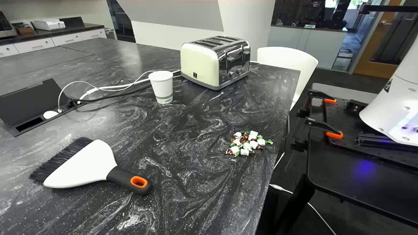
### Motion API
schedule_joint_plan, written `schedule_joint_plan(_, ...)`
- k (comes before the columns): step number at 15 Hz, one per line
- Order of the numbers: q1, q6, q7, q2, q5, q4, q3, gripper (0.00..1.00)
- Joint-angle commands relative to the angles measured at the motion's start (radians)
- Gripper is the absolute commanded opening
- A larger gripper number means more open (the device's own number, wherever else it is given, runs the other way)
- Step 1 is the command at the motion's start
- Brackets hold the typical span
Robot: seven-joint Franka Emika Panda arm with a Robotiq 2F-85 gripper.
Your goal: Use the broom to sweep the sweets away from the tables edge
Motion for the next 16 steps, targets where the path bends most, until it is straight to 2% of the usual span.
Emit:
schedule_joint_plan(1, -0.018, -0.005, -0.005, 0.001, 0.005, 0.003, 0.015, 1.0)
schedule_joint_plan(5, -0.018, -0.005, -0.005, 0.001, 0.005, 0.003, 0.015, 1.0)
schedule_joint_plan(9, 0.011, 0.109, 0.007, 0.071, -0.01, 0.005, 0.084, 1.0)
schedule_joint_plan(13, 0.054, 0.337, 0.034, 0.195, -0.016, 0.002, 0.176, 1.0)
schedule_joint_plan(16, 0.089, 0.548, 0.122, 0.307, -0.09, 0.0, 0.243, 1.0)
